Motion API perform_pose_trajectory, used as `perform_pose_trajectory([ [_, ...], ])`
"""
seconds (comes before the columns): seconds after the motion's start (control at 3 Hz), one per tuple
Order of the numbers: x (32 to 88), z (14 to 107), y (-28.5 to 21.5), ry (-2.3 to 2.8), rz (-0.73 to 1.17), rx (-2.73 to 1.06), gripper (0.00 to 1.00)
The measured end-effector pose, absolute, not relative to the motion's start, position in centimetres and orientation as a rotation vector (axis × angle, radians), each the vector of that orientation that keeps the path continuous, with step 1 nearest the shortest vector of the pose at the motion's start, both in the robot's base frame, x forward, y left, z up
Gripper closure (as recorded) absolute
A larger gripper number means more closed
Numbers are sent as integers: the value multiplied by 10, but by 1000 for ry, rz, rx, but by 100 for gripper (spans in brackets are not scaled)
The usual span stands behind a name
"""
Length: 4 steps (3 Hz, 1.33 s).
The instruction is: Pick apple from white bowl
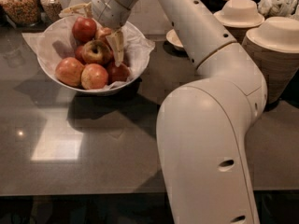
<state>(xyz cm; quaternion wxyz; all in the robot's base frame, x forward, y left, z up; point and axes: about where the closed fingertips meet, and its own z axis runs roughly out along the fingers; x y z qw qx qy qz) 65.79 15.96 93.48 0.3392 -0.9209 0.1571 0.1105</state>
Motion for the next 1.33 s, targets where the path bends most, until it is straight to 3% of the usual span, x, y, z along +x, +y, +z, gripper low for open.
perform_pose_trajectory([
  [0.33, 658, 935, 160, 409, 288, -2398, 0],
  [1.33, 658, 935, 160, 409, 288, -2398, 66],
])
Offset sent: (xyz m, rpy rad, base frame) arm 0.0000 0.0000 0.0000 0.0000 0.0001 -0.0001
